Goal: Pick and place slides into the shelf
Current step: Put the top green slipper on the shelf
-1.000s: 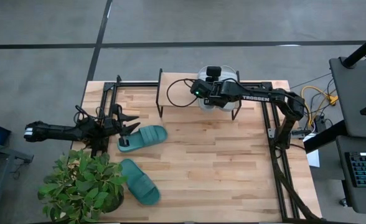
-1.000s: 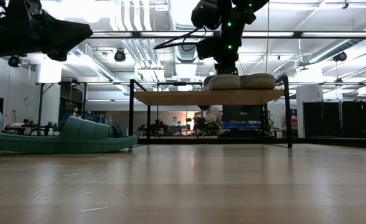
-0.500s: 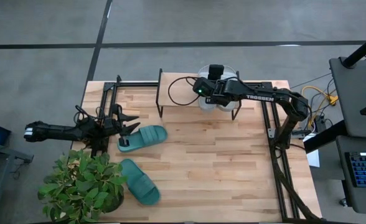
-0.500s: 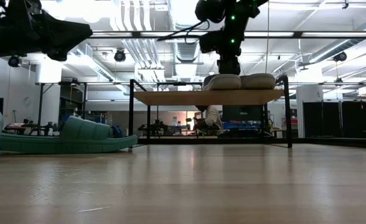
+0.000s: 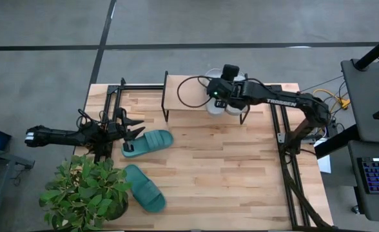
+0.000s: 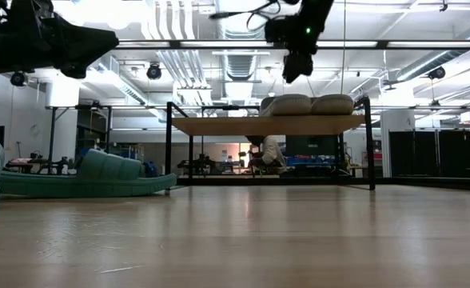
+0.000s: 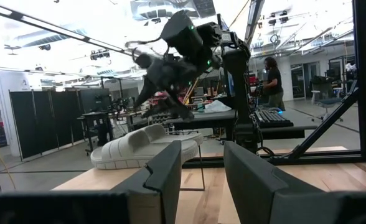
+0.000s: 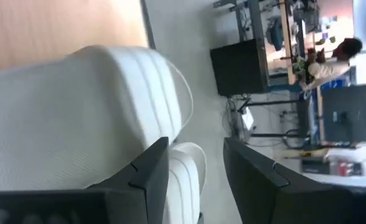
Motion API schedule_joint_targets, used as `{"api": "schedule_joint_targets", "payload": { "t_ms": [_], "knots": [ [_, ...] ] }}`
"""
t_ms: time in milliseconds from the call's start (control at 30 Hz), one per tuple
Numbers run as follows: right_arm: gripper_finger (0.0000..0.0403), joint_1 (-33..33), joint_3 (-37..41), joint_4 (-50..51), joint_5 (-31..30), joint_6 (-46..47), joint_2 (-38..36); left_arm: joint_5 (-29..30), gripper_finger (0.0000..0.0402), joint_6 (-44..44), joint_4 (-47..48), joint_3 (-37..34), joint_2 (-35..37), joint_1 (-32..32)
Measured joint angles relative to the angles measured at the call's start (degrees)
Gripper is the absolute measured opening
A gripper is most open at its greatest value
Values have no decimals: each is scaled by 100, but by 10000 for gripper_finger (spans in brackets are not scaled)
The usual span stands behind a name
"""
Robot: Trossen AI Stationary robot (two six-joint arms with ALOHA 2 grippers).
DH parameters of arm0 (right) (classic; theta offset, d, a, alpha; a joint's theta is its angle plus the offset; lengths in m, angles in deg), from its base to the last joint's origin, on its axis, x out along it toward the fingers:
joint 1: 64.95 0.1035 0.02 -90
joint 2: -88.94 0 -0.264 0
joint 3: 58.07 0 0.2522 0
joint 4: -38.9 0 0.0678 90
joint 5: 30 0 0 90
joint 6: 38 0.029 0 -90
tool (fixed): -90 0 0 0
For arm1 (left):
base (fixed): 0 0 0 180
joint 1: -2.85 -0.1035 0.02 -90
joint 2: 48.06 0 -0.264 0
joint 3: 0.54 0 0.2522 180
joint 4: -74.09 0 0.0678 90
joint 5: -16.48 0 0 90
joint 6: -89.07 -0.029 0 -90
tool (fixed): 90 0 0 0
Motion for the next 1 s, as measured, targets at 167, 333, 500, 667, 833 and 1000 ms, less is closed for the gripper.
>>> {"api": "schedule_joint_targets", "payload": {
  "t_ms": [167, 333, 500, 667, 833, 1000],
  "knots": [
    [140, 42, 0, -24, 962, 973, -457, 0, 107, -2, 0, 0, 0, 0],
    [125, 151, 0, -33, 2285, 2179, -979, 0, 107, -2, 0, 0, 0, 0],
    [104, 631, 133, -94, 2574, 2576, -1411, 0, 107, 0, 0, 0, 1, 0],
    [82, 1461, 639, -774, 2597, 2572, -1853, 0, 107, 3, 0, 0, 0, 0],
    [69, 2315, 1445, -1684, 2571, 2521, -2305, -1, 107, 16, -2, 0, 0, 0],
    [71, 2893, 2486, -2805, 2546, 2515, -2669, -2, 107, 24, -2, 0, 0, 0]
  ]
}}
